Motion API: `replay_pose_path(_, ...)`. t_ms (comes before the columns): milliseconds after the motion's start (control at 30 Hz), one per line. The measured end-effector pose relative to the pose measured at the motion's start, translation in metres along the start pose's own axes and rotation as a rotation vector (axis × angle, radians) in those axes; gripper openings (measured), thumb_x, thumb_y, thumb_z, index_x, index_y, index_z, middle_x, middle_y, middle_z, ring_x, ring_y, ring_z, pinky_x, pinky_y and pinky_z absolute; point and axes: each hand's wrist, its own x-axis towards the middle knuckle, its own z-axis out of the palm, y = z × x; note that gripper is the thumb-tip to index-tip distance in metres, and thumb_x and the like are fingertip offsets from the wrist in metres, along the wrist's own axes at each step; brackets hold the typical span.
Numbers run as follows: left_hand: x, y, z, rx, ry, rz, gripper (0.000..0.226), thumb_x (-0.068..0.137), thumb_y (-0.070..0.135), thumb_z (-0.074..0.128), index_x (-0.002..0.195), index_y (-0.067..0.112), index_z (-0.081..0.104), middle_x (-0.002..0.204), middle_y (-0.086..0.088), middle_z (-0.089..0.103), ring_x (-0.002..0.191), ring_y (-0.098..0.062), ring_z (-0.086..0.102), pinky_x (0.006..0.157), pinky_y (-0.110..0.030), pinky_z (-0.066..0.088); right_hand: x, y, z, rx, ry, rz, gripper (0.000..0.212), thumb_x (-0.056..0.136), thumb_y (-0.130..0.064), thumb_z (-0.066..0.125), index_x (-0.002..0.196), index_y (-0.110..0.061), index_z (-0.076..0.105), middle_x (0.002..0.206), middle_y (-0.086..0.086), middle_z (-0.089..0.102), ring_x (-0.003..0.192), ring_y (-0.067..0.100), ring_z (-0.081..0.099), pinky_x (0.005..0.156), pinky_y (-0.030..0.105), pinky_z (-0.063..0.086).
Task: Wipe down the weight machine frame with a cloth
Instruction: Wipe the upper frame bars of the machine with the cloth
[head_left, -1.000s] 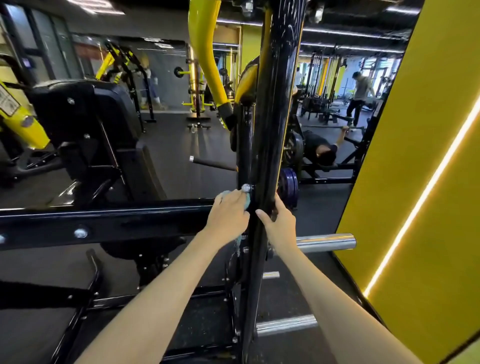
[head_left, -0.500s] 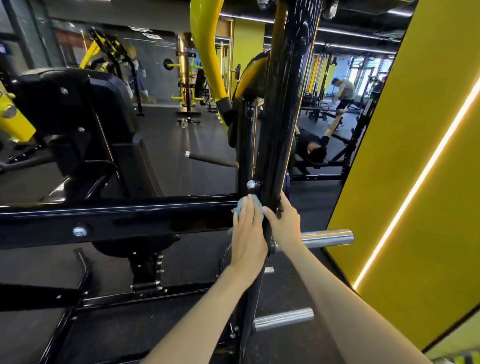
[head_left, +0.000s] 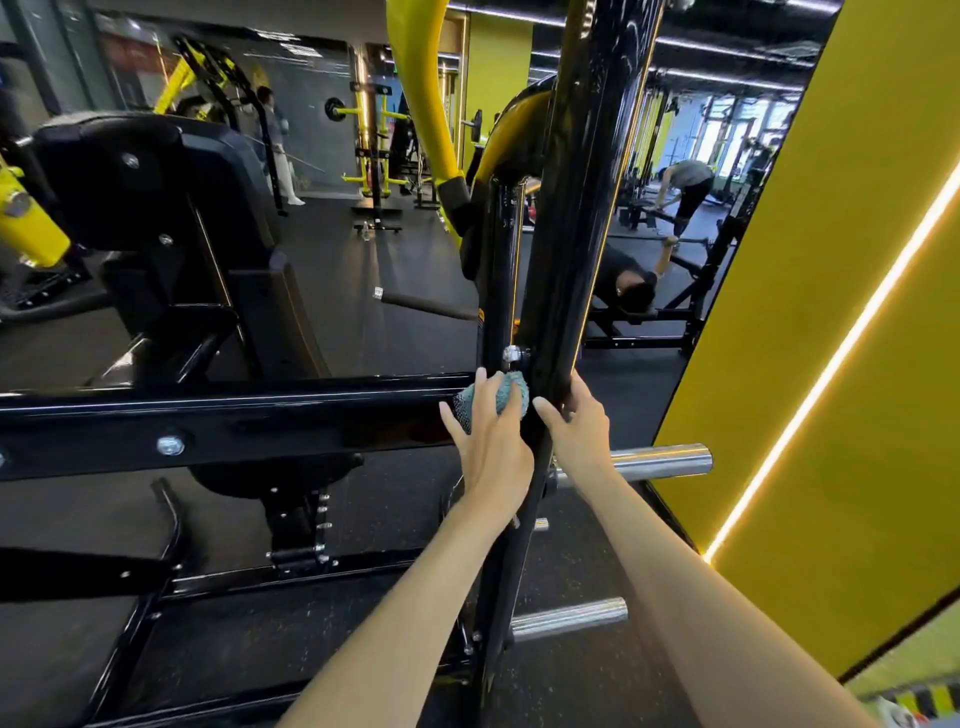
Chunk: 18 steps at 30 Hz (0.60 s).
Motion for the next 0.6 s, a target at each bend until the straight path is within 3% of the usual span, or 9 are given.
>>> replay_pose_path(167,0.026,0.002,-0.008,0.052,-0.033,-0.017,0.071,0.082,-0.014,0.044,0.144,0.019,0.036,0.150,0.002,0.025,0.148,-0.015,-0.006,0.105,-0.053,-0.024,0.001,-0.002,0.000,-0.006,-0.013,0.005,0.051,0.091,-0.009,0.062,0.140,-0.020,0.048,0.116,-0.002,0.068,0.108,0.011,0.062,0.098,0.030,0.048)
replay_pose_path(367,0.016,-0.002,-0.016,0.177,-0.092,0.069,0.073,0.085,-0.010,0.047,0.150,0.015,0.026,0.154,-0.002,0.021,0.148,-0.016,-0.004,0.106,-0.052,-0.023,0.000,-0.001,0.002,0.002,0.006,0.015,0.053,0.092,-0.011,0.062,0.141,-0.020,0.046,0.116,0.000,0.068,0.107,0.013,0.062,0.096,0.030,0.049)
replay_pose_path(467,0.040,-0.005,-0.027,0.268,-0.212,0.100,0.066,0.087,-0.005,0.046,0.148,0.016,0.029,0.153,-0.003,0.024,0.148,-0.016,0.002,0.110,-0.055,-0.016,0.000,-0.002,0.000,-0.011,-0.014,0.010,0.052,0.092,-0.011,0.061,0.141,-0.018,0.046,0.117,0.001,0.067,0.109,0.014,0.061,0.098,0.030,0.048)
replay_pose_path(533,0.056,-0.010,-0.038,0.298,-0.357,0.143,0.062,0.089,-0.004,0.043,0.146,0.018,0.034,0.147,-0.005,0.033,0.145,-0.022,0.018,0.115,-0.055,0.000,-0.002,-0.004,-0.002,-0.031,-0.026,0.014,0.052,0.093,-0.010,0.061,0.142,-0.017,0.045,0.115,0.000,0.067,0.107,0.013,0.061,0.096,0.027,0.047)
replay_pose_path(600,0.075,-0.020,-0.057,0.327,-0.446,0.105,0.055,0.090,-0.003,0.040,0.142,0.016,0.041,0.135,-0.012,0.042,0.128,-0.035,0.042,0.109,-0.049,0.031,-0.002,-0.008,-0.003,-0.044,-0.024,0.036,0.053,0.093,-0.010,0.060,0.143,-0.018,0.044,0.114,-0.001,0.066,0.107,0.012,0.060,0.094,0.022,0.044)
